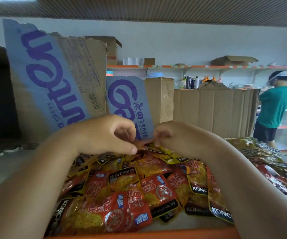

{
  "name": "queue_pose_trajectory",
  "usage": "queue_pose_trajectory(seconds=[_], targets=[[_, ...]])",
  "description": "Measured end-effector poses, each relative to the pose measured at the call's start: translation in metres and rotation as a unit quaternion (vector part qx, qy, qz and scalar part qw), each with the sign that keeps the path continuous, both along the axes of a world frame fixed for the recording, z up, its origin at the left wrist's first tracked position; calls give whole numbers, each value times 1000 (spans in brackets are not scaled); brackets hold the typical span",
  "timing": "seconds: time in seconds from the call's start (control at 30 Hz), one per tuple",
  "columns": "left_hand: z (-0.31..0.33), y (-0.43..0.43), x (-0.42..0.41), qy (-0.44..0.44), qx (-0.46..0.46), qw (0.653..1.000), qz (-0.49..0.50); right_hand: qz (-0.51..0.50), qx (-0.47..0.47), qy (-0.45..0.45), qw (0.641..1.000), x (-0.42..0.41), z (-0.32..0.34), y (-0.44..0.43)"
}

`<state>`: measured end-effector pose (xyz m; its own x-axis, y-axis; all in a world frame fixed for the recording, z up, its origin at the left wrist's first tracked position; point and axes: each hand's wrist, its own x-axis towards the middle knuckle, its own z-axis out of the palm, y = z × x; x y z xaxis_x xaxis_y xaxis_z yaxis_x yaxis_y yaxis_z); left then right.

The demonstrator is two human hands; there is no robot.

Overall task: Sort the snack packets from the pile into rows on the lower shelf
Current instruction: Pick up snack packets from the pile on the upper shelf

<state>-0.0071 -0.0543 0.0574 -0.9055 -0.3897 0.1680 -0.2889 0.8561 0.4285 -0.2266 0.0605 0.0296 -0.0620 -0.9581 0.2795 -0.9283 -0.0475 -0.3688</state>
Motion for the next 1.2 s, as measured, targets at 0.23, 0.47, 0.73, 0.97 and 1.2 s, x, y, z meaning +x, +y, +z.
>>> queue_pose_trajectory(seconds=[0.23,0.47,0.73,0.97,1.2], targets=[[1,-8,7,124,-33,991,43,20,168,124,978,21,-4,-1],[-7,-14,-1,85,-88,989,87,33,139,164,976,34,-6,-1],[-8,-24,0,195,-87,964,155,80,-18,103,991,46,-4,5],[-9,-28,-2,215,-79,956,182,70,23,150,986,43,-9,-1],[-11,-26,-5,187,-83,963,178,39,71,141,987,43,-12,-2]])
